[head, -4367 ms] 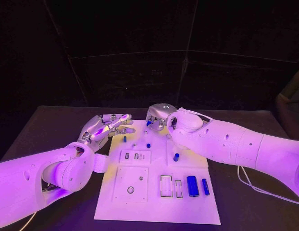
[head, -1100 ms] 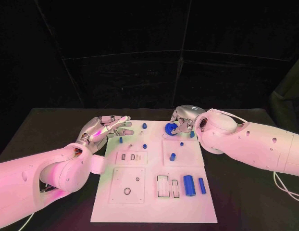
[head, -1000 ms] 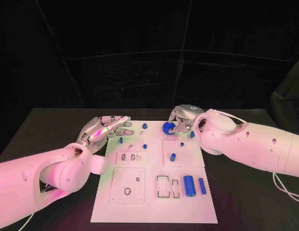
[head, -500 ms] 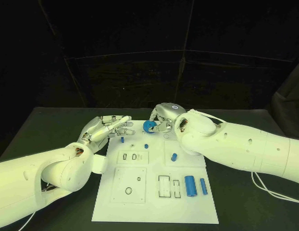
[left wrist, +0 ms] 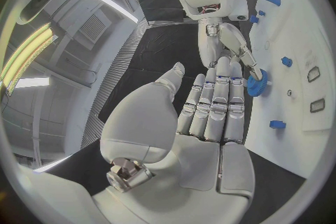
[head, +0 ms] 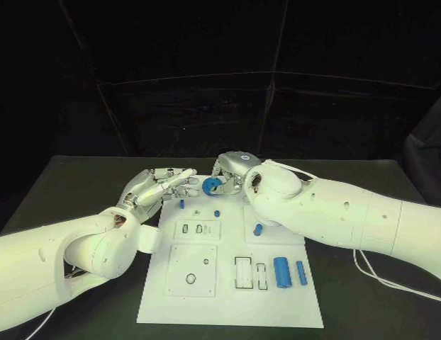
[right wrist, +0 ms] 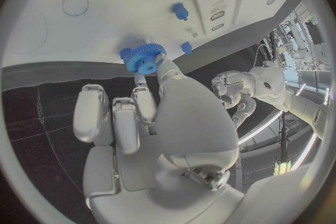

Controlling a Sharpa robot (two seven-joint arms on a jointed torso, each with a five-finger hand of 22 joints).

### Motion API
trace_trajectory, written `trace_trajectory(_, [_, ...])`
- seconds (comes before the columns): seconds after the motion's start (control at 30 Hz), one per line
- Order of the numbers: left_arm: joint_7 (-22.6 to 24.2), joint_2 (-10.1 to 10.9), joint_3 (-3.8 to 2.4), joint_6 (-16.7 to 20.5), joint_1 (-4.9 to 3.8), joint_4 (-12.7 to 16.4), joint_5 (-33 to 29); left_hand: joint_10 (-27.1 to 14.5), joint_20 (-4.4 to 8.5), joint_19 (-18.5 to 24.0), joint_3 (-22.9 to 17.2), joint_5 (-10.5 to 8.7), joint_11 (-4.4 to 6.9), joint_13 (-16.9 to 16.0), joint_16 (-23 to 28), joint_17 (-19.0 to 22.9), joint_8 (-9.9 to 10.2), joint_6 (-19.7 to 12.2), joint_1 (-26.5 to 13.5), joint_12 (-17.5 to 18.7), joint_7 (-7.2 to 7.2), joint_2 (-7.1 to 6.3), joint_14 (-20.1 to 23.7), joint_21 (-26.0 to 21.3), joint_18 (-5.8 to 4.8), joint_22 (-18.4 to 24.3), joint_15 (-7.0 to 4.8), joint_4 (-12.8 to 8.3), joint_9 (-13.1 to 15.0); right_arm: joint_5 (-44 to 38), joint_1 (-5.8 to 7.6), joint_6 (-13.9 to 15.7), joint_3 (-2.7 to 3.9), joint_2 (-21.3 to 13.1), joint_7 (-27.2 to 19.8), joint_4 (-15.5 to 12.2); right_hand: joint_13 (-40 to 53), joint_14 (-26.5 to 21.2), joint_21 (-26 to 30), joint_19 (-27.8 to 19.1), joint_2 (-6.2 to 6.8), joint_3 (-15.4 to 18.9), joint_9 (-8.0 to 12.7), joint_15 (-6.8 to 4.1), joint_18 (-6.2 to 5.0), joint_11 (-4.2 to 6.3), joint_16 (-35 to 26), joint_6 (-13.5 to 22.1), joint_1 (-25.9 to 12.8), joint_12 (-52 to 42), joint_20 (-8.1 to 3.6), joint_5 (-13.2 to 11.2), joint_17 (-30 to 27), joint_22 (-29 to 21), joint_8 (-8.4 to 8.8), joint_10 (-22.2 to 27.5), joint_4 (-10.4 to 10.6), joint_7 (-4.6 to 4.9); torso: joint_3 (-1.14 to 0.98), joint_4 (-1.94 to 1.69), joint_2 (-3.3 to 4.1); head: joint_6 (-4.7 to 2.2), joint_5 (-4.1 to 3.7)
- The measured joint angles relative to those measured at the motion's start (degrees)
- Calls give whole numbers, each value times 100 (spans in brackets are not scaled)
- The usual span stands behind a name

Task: Assemble the parts on the task board

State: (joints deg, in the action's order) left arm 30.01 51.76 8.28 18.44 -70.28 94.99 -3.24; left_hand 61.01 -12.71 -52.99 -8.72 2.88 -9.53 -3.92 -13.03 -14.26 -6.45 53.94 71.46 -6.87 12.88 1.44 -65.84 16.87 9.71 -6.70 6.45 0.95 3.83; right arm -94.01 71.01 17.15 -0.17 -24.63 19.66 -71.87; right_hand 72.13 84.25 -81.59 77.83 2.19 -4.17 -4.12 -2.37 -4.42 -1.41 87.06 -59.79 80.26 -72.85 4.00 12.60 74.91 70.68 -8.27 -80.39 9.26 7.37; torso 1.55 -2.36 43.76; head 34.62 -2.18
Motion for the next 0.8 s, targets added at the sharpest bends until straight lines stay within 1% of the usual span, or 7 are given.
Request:
trace_trajectory(0.2, [0, -2, 0, 0, -1, -6, 0, 0, 0, 0, 0, 0, 0, 0, 0, 1, 0, 0, 0, 0, 0, 0, 0, 0, 0, 0, 0, 0, 0, -23, -10, -138, -7, 71, 0, 60, -28, -7, 0, 0, 18, -16, 0, 7, 0, -25, 0, -5, -18, 32, 0, -8, 0, 0, 20, 25, 15, -6, -4, 10, 0, 13, 6])
trace_trajectory(0.27, [0, -4, 0, 0, -1, -7, 0, 0, 0, 0, 0, 0, 0, 0, 0, 1, 0, 0, 0, 0, 0, 0, 0, 0, 0, 0, 0, 0, 0, -34, -10, -178, -5, 79, 0, 60, -38, -23, 0, 8, 67, -24, -1, 23, 0, -25, 0, -6, -66, 32, 8, -28, 0, -1, 50, 25, 23, -7, -5, 11, 0, 16, 7])
trace_trajectory(0.43, [0, -5, 0, 0, -1, -10, 0, 0, 0, 0, 0, 0, 0, 0, 4, 1, 0, 0, 0, 0, 0, 0, 0, 0, 0, -1, 0, 0, 0, -72, -4, -241, -1, 73, -11, 54, -30, -23, 0, 20, 127, -31, -3, 23, -1, -24, 0, -19, -127, 54, 21, -28, 0, -1, 52, 25, 30, -20, -6, 13, -1, 31, 10])
trace_trajectory(0.57, [-1, -5, 0, 0, -1, -12, 0, 0, 0, 0, 0, 0, 0, 0, 23, 1, 0, 0, 0, 0, 0, 0, 0, 0, 0, -1, 0, 0, 0, -104, -1, -271, 0, 66, -20, 55, -70, -23, 0, 10, 228, -40, -8, 23, -1, -76, 0, -37, -228, 139, 31, -2, 0, -2, 143, 76, 39, -36, -6, 14, -1, 42, 12])
trace_trajectory(0.67, [-1, -5, 0, 0, -1, -13, 0, 0, 0, 0, 0, 0, 0, 0, 23, 1, 0, 0, 0, 0, 0, 0, 0, 0, 0, -1, 0, 0, 0, -120, -1, -285, -1, 66, -28, 67, -128, -21, 0, -12, 301, -15, -13, 64, -1, -101, 0, 80, -302, 194, 52, -56, -1, -17, 230, 102, 82, -2, -5, 14, -1, 47, 8])
trace_trajectory(0.73, [-1, -6, 0, 0, -1, -15, 0, 0, 0, 0, 0, 0, 0, 0, 23, 1, 0, 0, 0, 0, 0, 0, 0, 0, 0, -1, 0, 0, 0, -130, -3, -294, -5, 66, -33, 82, -145, -21, 0, -12, 368, 24, 11, 64, -1, -127, 0, 155, -368, 232, 52, -74, -1, -22, 289, 128, 122, 43, -5, 14, -1, 48, 4])
trace_trajectory(0.8, [-1, -7, 0, 0, -1, -16, 0, 0, 0, 0, 0, 0, 0, 0, 23, 2, 0, 0, 0, 0, 0, 0, 0, 0, 0, -2, 0, 0, 0, -138, -3, -299, -4, 69, -39, 87, -148, -41, 0, -28, 408, 56, 16, 84, -1, -127, 0, 182, -409, 232, 75, -98, -1, -22, 303, 128, 154, 52, -5, 14, -1, 52, 3])
